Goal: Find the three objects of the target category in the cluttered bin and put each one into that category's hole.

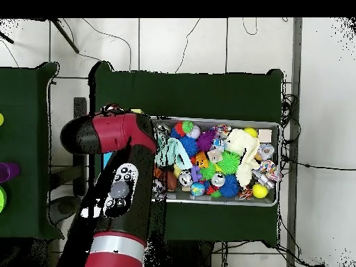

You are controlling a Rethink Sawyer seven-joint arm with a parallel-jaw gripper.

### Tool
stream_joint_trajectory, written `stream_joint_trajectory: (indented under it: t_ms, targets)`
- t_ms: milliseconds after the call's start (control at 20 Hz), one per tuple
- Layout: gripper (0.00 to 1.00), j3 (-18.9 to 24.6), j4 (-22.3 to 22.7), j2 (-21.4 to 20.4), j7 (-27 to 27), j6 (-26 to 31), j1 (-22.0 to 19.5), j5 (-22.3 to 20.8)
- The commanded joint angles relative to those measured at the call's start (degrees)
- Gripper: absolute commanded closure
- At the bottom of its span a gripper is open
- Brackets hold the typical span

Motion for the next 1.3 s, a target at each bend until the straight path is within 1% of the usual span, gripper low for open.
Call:
stream_joint_trajectory:
  t_ms: [50,200,300,450,600,750,1000,1150,1200,1300]
  targets:
    - [1.0,8.8,12.3,1.7,-2.8,3.6,-4.0,-1.5]
    - [1.0,8.9,11.9,-1.3,-2.6,9.9,-3.9,-0.3]
    - [1.0,8.8,11.4,-2.2,-2.7,11.9,-3.8,-0.4]
    - [1.0,8.4,11.1,-1.6,-2.3,10.8,-3.2,-1.2]
    - [1.0,6.2,10.0,-1.2,-1.1,11.9,-0.4,-2.6]
    - [1.0,5.6,10.6,-1.7,-0.7,11.9,1.1,-3.2]
    - [1.0,5.3,11.8,-2.3,-0.9,10.3,3.2,-3.9]
    - [1.0,3.5,11.1,-1.7,1.1,11.0,5.7,-3.9]
    - [1.0,3.7,11.5,-1.7,1.4,10.3,5.6,-3.5]
    - [1.0,6.4,13.5,-1.9,-0.5,7.1,3.1,-2.7]
